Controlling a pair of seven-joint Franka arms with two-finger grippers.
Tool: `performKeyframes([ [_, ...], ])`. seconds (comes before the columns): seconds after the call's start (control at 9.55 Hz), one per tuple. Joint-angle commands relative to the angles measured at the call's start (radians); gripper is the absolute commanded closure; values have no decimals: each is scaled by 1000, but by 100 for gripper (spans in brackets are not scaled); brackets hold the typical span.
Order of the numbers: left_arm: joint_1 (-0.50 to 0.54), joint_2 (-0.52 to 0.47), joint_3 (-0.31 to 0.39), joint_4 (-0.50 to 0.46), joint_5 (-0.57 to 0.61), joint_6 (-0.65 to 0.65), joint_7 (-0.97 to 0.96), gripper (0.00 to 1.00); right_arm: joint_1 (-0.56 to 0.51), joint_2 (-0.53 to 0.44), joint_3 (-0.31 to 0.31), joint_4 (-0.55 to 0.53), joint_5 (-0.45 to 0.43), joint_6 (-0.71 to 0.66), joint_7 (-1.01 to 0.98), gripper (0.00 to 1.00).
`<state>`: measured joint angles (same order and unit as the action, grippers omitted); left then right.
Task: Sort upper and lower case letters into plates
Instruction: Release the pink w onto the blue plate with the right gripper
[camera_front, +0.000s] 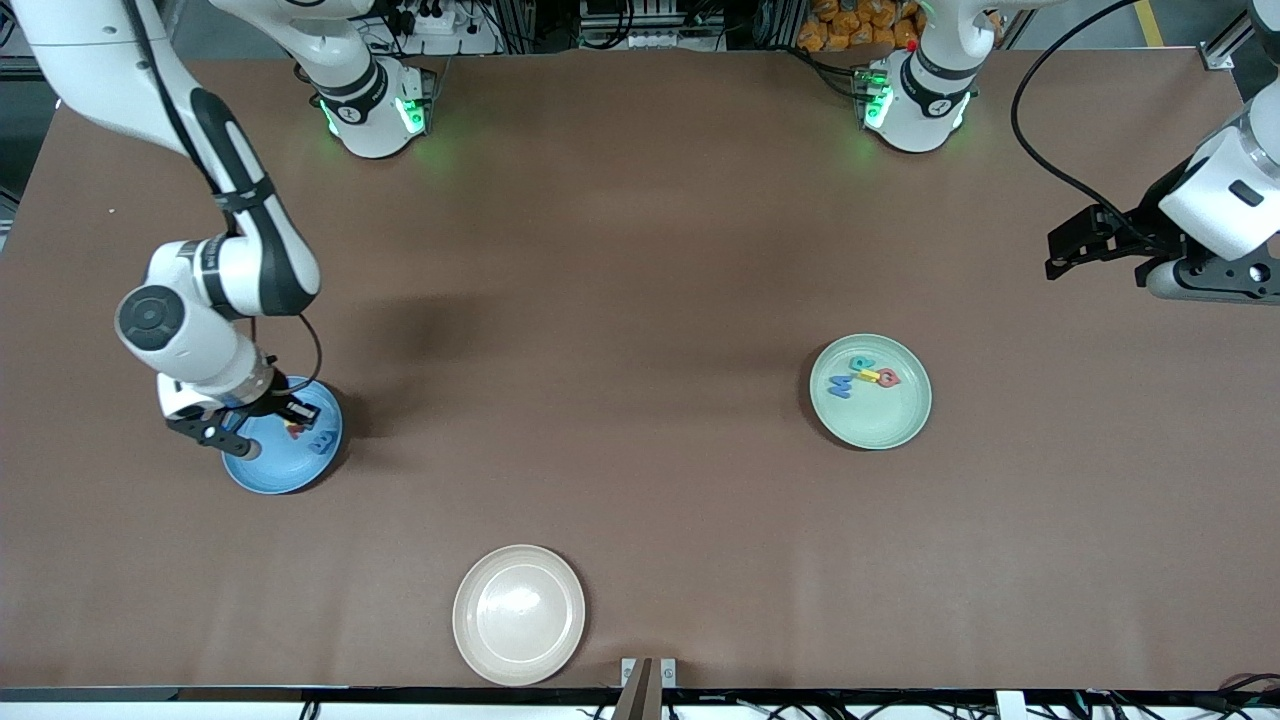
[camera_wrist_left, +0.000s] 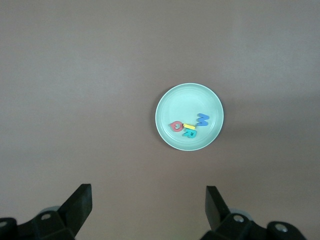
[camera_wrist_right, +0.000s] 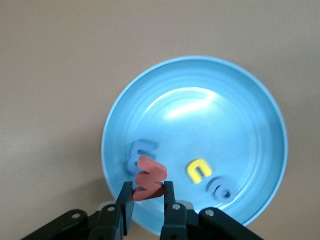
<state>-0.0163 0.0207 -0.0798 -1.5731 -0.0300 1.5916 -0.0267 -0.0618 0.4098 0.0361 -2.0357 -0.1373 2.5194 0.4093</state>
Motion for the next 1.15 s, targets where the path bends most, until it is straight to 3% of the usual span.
performKeyframes([
  [0.0,9,1,2,12,9,-10,-10,0,-27,-17,22,26,-5,-55,-94,0],
  [0.42,3,15,0,31,10,-10,-19,0,19,-257,47,50,2,-388,-208,0],
  [0.52,9,21,2,39,9,-10,-16,0,31,-296,48,110,2,-498,-240,0],
  [0.84,9,22,2,39,10,-10,-16,0,50,-307,18,458,140,-929,-386,0],
  [1.05,12,22,3,39,9,-10,-12,0,50,-307,18,566,142,-1030,-412,0],
])
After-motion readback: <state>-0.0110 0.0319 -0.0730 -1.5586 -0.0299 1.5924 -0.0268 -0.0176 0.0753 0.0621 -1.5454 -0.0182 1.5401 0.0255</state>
